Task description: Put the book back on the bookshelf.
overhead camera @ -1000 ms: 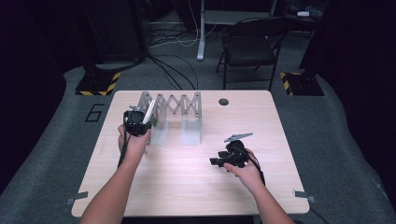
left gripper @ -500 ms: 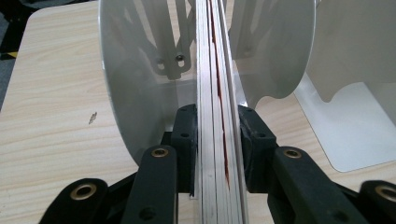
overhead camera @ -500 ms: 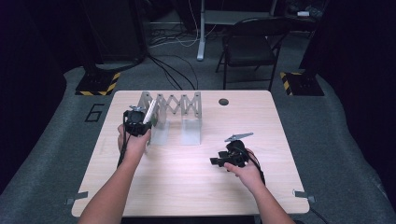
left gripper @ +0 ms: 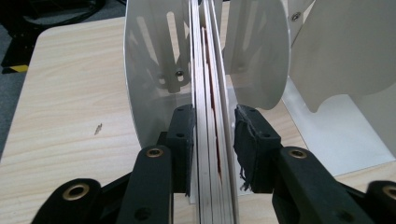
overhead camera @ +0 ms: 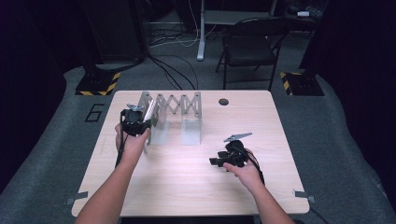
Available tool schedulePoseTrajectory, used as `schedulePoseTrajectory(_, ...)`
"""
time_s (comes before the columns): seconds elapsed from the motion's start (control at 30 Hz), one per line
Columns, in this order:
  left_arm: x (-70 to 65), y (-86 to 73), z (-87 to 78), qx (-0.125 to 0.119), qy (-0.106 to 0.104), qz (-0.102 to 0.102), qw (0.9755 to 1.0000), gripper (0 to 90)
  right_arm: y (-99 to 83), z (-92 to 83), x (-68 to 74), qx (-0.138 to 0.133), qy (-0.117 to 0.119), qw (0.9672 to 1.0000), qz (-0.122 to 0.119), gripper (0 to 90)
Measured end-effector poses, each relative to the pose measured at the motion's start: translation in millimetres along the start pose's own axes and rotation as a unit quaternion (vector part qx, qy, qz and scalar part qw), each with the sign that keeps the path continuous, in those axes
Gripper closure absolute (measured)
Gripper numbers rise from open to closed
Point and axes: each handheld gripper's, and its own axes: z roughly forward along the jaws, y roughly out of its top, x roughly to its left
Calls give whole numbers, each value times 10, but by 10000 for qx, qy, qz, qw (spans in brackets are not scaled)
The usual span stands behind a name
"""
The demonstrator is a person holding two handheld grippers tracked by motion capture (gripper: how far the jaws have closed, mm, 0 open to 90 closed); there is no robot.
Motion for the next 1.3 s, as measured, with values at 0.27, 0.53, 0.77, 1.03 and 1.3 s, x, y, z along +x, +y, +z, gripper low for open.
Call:
schedulePoseTrajectory(0.27, -58, 70, -139, -225, -150, 93, 9996, 622, 3, -4, 2, -35, 6, 10000, 7, 437)
schedulePoseTrajectory(0.53, -98, 137, -269, -393, -227, 137, 9989, 599, 9, -4, 13, -18, 3, 10000, 36, 437)
schedulePoseTrajectory(0.77, -100, 145, -362, -401, -343, 237, 9983, 590, 12, 3, 18, -11, -15, 10000, 55, 436)
schedulePoseTrajectory(1.03, -76, 125, -492, -361, -563, 371, 9971, 541, 11, 4, 0, -56, -21, 10000, -16, 433)
schedulePoseTrajectory(1.3, -52, 23, -635, -206, -867, 574, 9944, 471, 13, -7, 14, -32, -2, 10000, 41, 428)
